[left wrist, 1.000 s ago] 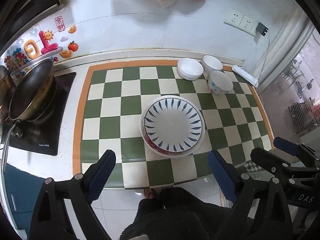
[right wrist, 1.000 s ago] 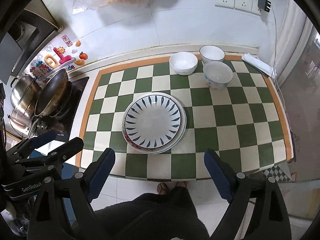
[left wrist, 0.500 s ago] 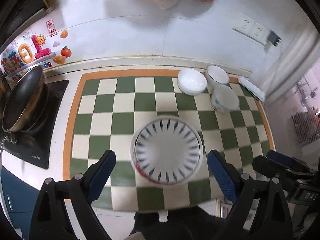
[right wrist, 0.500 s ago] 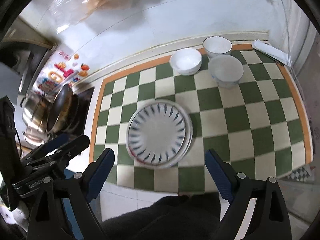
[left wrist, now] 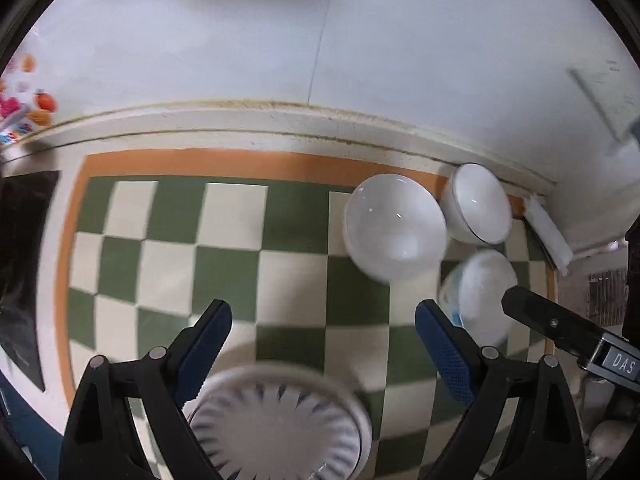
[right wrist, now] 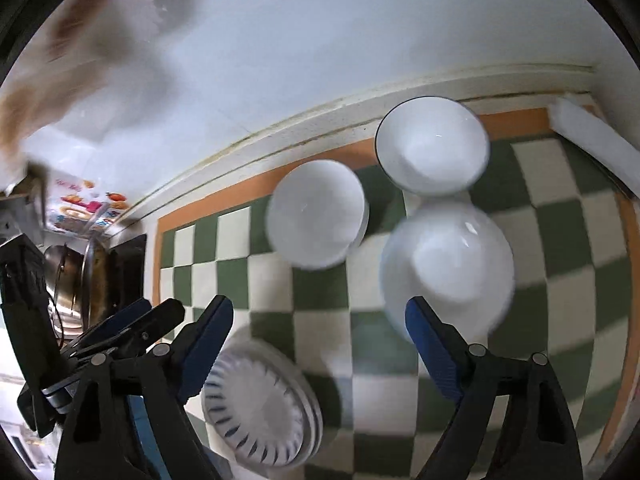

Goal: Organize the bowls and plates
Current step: 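Grasp the rim of a plain white bowl with both grippers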

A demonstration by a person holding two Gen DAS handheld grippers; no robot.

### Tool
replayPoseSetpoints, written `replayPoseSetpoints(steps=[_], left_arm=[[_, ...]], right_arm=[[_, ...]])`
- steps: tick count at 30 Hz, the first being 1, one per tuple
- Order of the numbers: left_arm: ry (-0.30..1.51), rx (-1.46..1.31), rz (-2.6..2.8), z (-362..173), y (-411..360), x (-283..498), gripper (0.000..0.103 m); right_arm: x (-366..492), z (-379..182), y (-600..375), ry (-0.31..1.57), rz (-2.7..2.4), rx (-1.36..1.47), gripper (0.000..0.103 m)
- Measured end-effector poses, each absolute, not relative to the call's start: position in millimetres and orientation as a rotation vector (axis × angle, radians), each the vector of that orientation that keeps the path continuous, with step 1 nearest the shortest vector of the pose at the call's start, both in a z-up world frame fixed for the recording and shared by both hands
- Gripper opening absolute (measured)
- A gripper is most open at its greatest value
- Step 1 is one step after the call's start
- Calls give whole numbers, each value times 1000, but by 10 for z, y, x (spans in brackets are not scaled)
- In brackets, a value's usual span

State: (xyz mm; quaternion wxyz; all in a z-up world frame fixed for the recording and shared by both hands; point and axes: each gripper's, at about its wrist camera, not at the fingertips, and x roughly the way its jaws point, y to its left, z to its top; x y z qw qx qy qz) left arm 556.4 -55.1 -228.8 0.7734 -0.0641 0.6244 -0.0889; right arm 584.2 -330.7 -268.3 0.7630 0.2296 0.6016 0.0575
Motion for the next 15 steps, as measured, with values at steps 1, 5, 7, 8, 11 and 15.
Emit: replayPoseSetpoints(steps=[1, 5, 7, 8, 11, 15], left_arm=[[1373, -149, -197, -2379, -589, 5666, 88], [1449, -169, -213, -2696, -735, 5977, 73], [1476, -166, -210, -2820, -794, 6079, 69], [1486, -171, -215, -2873, -818, 6117, 66], [1521, -174, -224, -3017, -894, 6221, 59], [1565, -178, -227, -3193, -949, 6316, 44]], right_arm=[[5974, -2764, -3343, 1328, 124, 503, 85], [6438, -3088, -3386, 1397, 139, 481, 79], [6571, -3205, -3388, 1422, 140, 477, 74], [6655, -3290, -3374, 1441, 142, 471, 73], [6783, -3454, -3339, 1478, 149, 454, 67], [6853, -3599, -3255, 1509, 141, 421, 57]])
